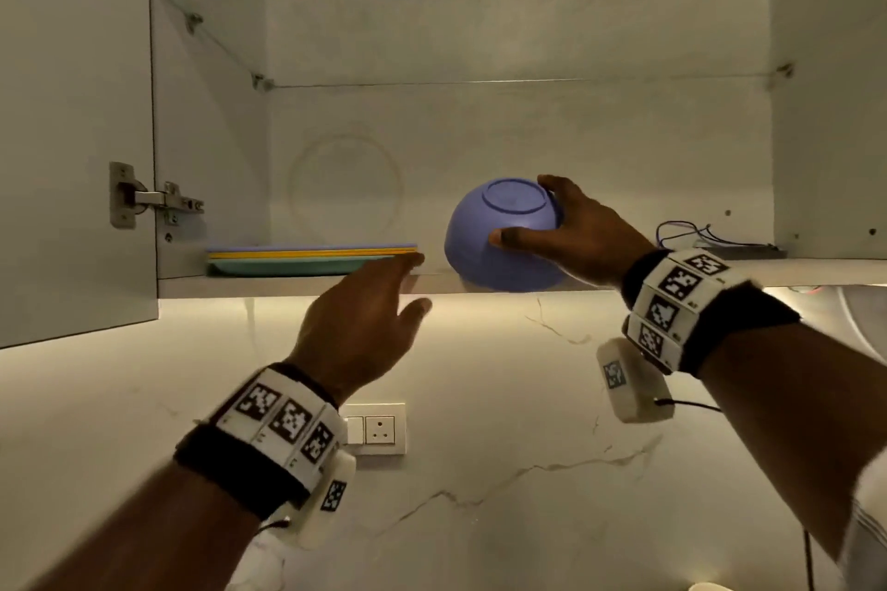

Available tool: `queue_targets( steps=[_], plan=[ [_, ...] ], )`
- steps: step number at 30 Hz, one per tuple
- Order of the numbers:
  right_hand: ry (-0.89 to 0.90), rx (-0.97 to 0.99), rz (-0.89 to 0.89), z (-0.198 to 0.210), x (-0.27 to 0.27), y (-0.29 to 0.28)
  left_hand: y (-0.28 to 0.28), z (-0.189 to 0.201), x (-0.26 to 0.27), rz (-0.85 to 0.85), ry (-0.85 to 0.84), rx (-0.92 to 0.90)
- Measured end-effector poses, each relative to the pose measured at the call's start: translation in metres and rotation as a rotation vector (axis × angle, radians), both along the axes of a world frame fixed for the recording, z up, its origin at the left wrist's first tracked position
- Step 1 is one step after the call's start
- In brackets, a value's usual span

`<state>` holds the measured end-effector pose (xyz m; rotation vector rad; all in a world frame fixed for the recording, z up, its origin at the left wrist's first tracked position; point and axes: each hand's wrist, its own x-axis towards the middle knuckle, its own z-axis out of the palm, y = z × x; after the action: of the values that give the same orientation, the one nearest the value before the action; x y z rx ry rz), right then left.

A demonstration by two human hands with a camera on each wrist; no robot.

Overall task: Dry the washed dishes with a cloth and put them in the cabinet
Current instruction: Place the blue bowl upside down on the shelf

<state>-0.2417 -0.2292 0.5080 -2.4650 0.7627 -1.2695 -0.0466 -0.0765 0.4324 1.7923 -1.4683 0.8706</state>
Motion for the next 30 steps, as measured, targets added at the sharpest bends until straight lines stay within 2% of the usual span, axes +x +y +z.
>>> queue_targets(
  steps=[3,5,9,13,17,19,23,27,30],
  plan=[
    [0.103,0.06,-0.079,0.014,0.019,-0.011,-0.006,-0.01,0.006,0.061,-0.232,-0.016],
    [0.159,0.092,-0.147,0.021,0.031,-0.017,-0.011,-0.013,0.011,0.107,-0.285,-0.019],
    [0.255,0.123,-0.23,0.022,0.049,-0.023,-0.015,-0.016,0.012,0.154,-0.301,0.0],
    [0.318,0.002,-0.341,0.016,0.059,-0.024,-0.016,-0.02,0.011,0.191,-0.324,-0.026],
    [0.084,-0.278,-0.388,0.007,0.048,-0.016,-0.018,-0.024,0.011,0.207,-0.32,-0.043],
    [0.04,-0.401,-0.393,-0.005,0.048,-0.011,-0.021,-0.025,0.009,0.209,-0.296,-0.054],
    [0.122,-0.338,-0.348,-0.012,0.065,-0.013,-0.026,-0.029,0.007,0.214,-0.28,-0.073],
    [0.378,-0.257,-0.306,-0.007,0.068,-0.006,-0.028,-0.031,0.008,0.209,-0.264,-0.071],
    [0.354,-0.258,-0.299,-0.009,0.063,-0.001,-0.028,-0.031,0.007,0.212,-0.262,-0.042]
  ],
)
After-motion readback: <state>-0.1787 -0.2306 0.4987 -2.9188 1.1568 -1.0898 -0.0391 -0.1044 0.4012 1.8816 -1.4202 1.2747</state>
